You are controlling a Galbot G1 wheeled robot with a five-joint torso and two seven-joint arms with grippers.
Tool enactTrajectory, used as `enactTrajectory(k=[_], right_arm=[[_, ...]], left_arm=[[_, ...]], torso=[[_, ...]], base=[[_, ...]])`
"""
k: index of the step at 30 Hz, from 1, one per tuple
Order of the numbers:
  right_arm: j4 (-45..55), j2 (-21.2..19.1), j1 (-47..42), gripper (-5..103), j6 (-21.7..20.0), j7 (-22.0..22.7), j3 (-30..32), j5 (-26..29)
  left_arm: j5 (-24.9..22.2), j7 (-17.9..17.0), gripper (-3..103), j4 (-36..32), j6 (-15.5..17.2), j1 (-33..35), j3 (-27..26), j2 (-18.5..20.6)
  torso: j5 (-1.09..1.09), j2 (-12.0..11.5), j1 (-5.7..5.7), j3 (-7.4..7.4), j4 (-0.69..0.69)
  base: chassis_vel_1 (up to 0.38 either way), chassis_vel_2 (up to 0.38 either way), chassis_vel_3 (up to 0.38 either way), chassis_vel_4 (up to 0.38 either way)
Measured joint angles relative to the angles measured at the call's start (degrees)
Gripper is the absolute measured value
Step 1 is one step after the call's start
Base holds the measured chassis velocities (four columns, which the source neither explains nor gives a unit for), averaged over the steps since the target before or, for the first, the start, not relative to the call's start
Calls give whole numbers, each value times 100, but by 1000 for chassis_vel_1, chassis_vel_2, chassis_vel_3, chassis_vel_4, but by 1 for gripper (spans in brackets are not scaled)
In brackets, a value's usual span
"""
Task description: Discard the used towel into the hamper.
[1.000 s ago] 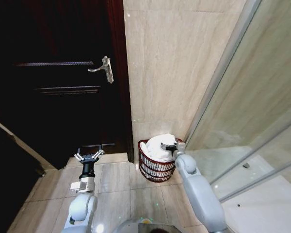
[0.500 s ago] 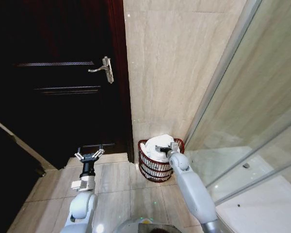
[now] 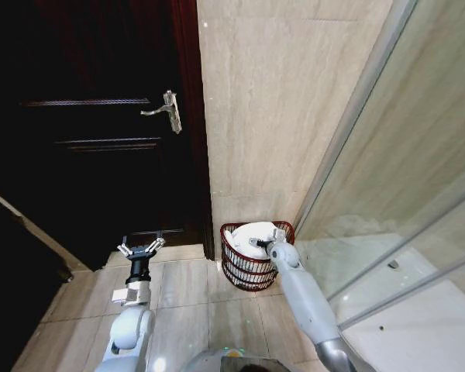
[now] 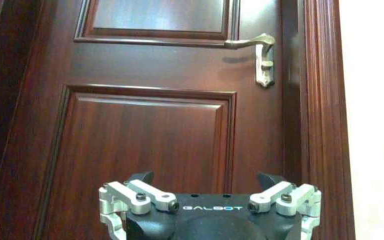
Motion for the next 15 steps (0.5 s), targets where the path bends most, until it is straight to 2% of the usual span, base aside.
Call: enactTrajectory(k=[9,15], right_arm=[[-419,177,-5,100,11,-80,-5,-366],[23,99,-129,100,92,-51,-21,-428]], left_arm=[[-6,46,100,-31,-5,-72,20,-23],[-5,58,100,-44,12,-115,21,-19]], torso=[[0,2,0,1,0],[1,2,2,3,0]], base=[[0,0,0,0],[0,0,0,0]])
